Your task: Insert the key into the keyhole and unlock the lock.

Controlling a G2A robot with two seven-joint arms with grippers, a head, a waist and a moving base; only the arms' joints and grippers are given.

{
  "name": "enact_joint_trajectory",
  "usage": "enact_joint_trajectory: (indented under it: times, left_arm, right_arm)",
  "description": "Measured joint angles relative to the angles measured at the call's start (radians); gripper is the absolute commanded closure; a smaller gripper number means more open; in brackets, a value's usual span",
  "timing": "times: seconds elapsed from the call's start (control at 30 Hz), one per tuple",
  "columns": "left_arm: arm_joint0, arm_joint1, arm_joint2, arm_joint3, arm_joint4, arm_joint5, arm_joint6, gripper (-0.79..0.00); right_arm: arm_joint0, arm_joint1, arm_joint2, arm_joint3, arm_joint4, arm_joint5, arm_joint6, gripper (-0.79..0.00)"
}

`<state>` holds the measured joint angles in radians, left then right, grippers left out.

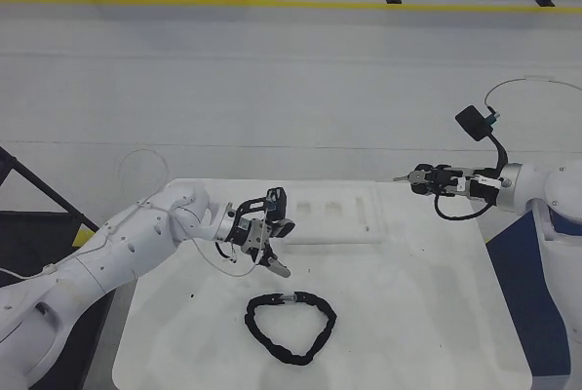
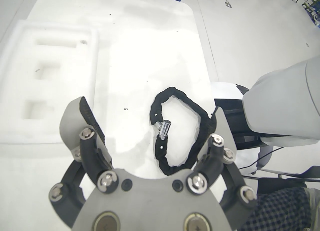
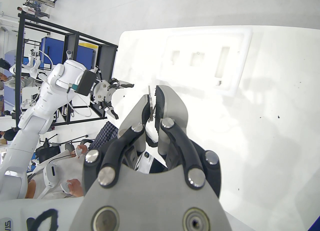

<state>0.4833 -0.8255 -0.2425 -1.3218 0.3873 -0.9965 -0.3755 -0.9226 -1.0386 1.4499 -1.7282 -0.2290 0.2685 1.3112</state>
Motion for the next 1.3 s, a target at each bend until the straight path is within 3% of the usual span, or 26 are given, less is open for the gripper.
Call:
enact_joint_trajectory:
  times: [0.17,0.37,1.03,1.1,1.3]
  left_arm:
    - [0.085,0.01,-0.022,-0.048,0.153,0.014,0.089,-0.785]
    - [0.137,0.007,-0.043,-0.064,0.263,0.016,0.13,-0.785]
    - [0.148,0.005,-0.05,-0.06,0.279,0.027,0.141,-0.785]
    - [0.168,0.005,-0.057,-0.057,0.31,0.045,0.16,-0.785]
    - [0.241,0.007,-0.077,-0.017,0.484,-0.017,0.313,-0.785]
  right_arm:
    - [0.0,0.0,0.0,0.0,0.0,0.0,0.0,0.0]
    - [0.0,0.0,0.0,0.0,0.0,0.0,0.0,0.0]
    - [0.0,0.0,0.0,0.0,0.0,0.0,0.0,0.0]
    - [0.0,0.0,0.0,0.0,0.0,0.0,0.0,0.0]
    - [0.0,0.0,0.0,0.0,0.0,0.0,0.0,0.0]
